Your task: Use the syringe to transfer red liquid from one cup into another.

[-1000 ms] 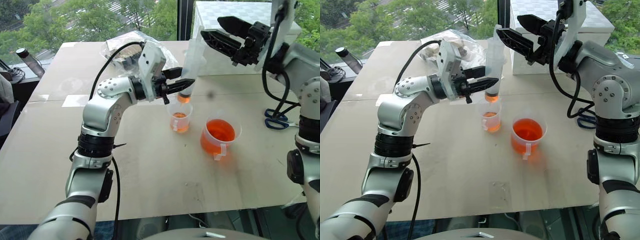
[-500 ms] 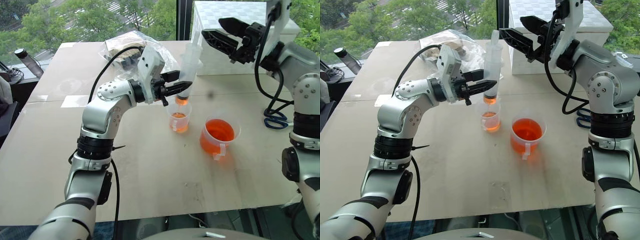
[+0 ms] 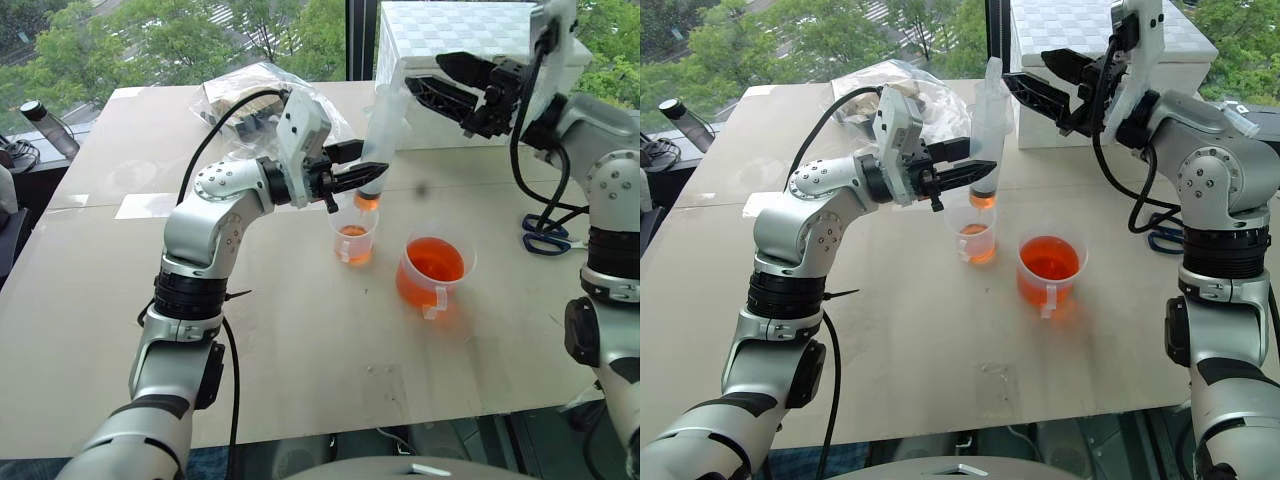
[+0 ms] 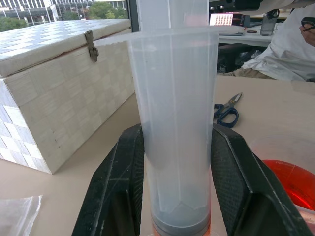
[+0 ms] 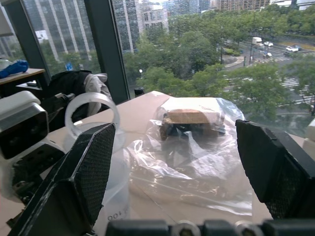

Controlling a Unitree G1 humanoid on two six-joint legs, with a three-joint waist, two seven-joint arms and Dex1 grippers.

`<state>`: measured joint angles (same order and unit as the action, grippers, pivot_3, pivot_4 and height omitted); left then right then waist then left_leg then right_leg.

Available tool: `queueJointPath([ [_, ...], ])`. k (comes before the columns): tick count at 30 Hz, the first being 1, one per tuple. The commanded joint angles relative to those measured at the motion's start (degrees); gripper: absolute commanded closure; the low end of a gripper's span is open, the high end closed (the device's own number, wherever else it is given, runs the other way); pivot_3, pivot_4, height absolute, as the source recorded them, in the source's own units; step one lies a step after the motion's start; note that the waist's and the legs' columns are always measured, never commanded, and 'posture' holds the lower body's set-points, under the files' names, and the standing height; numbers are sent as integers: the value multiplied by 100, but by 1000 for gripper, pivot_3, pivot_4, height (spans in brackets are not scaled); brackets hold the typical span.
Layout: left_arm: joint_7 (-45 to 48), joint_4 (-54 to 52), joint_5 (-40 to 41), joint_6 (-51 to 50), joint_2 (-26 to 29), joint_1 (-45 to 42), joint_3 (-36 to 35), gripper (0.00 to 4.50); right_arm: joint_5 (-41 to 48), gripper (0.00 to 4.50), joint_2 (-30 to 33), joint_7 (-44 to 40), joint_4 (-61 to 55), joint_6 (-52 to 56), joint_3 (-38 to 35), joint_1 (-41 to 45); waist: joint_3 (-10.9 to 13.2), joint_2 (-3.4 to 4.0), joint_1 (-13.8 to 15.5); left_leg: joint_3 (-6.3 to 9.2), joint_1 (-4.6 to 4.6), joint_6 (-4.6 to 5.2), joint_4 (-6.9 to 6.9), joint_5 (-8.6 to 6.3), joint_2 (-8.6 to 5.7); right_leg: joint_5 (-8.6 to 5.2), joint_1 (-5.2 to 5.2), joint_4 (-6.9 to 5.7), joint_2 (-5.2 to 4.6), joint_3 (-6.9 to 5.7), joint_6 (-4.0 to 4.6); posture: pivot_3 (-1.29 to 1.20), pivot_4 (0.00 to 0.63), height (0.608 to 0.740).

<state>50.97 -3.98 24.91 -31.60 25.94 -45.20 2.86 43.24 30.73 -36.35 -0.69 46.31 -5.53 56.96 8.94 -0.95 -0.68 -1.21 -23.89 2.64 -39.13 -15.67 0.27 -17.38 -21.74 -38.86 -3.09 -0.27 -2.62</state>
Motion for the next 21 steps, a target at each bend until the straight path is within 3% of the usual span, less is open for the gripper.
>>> queueJointPath([
  [1,13,-237,67,125,12,-114,-74,3108,152,341,-32,-117,-271,43,-160,189,0,0,0,0,0,0,0,0,0,0,0,0,0,0,0,0,150,740],
  [10,23,-221,25,172,51,-101,-73,3108,-169,341,-438,-150,-9,-155,31,398,0,0,-4,0,0,0,1,0,0,0,0,-1,0,-1,0,0,150,740],
  [14,-7,-218,9,201,53,-99,-70,3108,-198,1510,-497,-270,27,-151,30,419,1,1,-1,1,0,0,1,0,0,0,0,-1,0,-2,0,0,150,740],
  [20,-8,-154,-14,264,34,-131,-72,3108,-226,4474,-479,-367,-28,-68,34,361,1,1,-4,1,0,0,1,0,0,0,0,-1,1,-2,0,0,150,740],
  [21,-8,-139,-21,274,29,-140,-74,3108,-224,4474,-472,-385,-37,-50,36,355,1,1,-5,1,0,0,1,0,0,0,0,-1,1,-2,0,0,150,740],
])
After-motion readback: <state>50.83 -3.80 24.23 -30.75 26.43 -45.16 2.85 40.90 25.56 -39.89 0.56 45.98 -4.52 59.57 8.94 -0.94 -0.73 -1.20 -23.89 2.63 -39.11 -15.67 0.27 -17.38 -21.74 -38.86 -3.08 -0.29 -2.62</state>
